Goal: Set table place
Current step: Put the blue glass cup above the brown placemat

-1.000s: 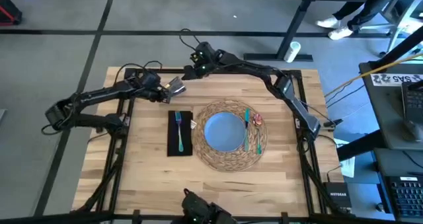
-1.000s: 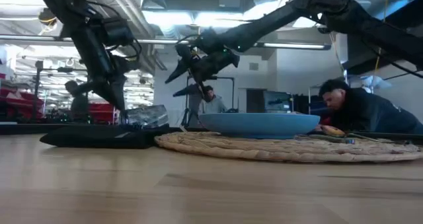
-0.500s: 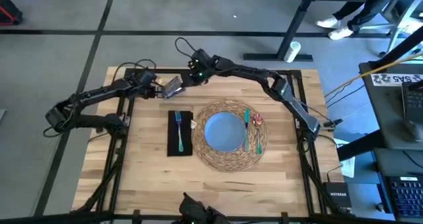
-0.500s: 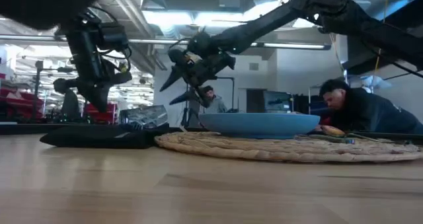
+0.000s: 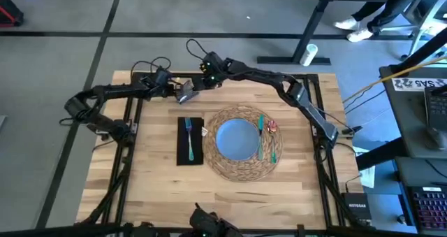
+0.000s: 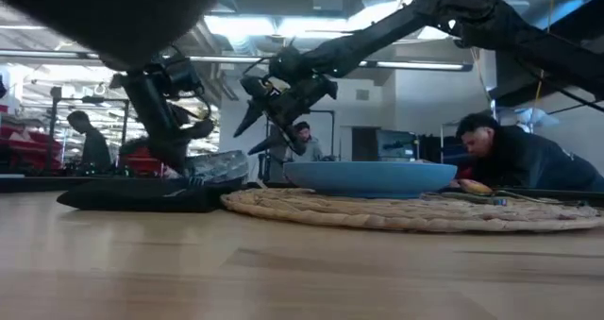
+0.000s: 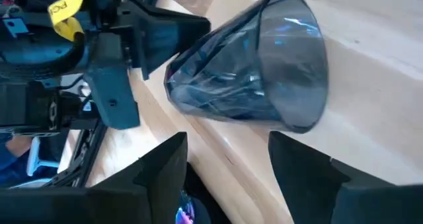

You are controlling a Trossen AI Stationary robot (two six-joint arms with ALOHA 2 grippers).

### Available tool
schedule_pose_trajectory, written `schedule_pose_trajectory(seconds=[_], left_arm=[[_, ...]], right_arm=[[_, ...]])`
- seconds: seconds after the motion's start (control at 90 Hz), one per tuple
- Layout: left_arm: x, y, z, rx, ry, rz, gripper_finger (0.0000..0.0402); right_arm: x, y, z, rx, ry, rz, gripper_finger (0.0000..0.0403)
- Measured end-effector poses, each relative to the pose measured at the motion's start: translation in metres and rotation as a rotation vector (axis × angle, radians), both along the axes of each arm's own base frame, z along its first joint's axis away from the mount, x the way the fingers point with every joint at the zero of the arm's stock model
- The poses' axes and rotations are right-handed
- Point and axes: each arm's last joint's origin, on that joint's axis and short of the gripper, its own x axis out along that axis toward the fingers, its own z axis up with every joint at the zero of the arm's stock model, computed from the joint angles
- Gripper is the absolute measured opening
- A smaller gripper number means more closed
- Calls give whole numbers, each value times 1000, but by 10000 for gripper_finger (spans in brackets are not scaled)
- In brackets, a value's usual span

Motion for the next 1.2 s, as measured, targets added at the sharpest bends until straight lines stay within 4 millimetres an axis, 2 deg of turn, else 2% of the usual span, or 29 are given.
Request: schedule_pose_trajectory(seconds=[0.178, 0.467, 0.689, 0.9, 1.056, 1.2], left_arm=[[4, 4, -6, 1, -21, -27, 0], [11, 9, 2, 82, -77, -125, 0], [16, 14, 11, 125, -85, -167, 0], [17, 13, 11, 113, -104, -192, 0], [20, 12, 11, 108, -118, -204, 0], [25, 7, 11, 101, -128, -218, 0]], right_arm=[[-2, -3, -1, -16, 22, -22, 201], [-8, -13, 0, 30, 8, -35, 201], [-14, -17, 11, 75, -51, 51, 201], [-38, -36, 25, 25, -51, 136, 201], [-52, -38, 17, 5, 23, 232, 201], [-49, -28, 13, -78, 53, 320, 201]])
